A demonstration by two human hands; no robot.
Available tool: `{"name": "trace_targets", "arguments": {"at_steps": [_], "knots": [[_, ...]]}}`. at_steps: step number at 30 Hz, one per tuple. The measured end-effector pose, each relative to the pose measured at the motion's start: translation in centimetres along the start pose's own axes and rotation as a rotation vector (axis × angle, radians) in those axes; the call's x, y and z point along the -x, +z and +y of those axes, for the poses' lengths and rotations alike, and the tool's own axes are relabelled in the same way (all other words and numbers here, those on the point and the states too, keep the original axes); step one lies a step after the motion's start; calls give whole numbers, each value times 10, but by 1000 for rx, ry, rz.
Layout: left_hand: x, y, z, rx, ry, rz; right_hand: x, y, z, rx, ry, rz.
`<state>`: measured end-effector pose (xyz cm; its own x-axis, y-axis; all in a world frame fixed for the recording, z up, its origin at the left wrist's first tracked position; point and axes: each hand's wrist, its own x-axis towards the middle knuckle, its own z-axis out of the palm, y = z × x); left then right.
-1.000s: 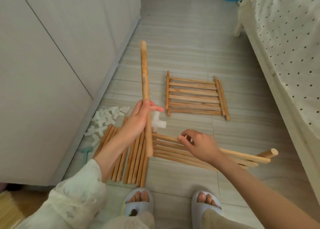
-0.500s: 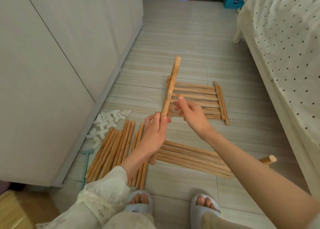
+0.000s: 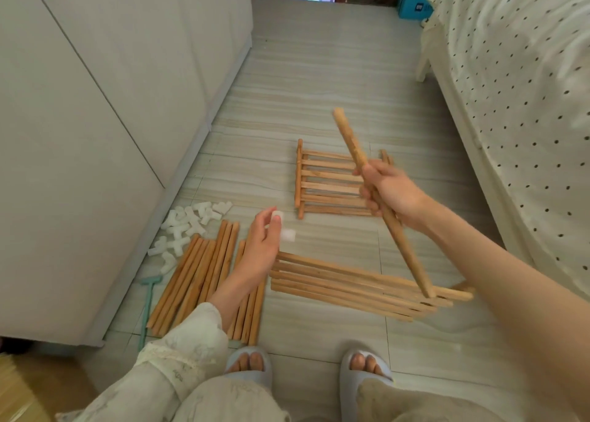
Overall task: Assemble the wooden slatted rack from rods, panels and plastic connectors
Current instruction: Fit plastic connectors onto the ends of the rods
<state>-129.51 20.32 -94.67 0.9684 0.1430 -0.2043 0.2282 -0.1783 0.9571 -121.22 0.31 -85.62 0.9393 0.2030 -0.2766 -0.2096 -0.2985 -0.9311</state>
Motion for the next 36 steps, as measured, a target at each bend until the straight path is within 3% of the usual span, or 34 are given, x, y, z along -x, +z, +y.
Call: {"name": "trace_targets", "arguments": {"at_steps": [4, 6, 9, 20, 29, 36], "knots": [[-6, 3, -3, -54, -54, 3, 34, -15, 44, 910, -109, -129], [-6, 4, -1, -70, -66, 7, 48, -15, 56, 1071, -113, -113], [-5, 6, 3, -103, -55, 20, 58, -11, 68, 1119, -177, -132], [-6, 6, -1, -84, -61, 17, 48, 0, 77, 943, -246, -86], [2, 4, -5, -61, -56, 9, 41, 19, 74, 1174, -473, -26], [2, 4, -2, -63, -54, 15, 41, 25, 75, 1031, -344, -118]]}}
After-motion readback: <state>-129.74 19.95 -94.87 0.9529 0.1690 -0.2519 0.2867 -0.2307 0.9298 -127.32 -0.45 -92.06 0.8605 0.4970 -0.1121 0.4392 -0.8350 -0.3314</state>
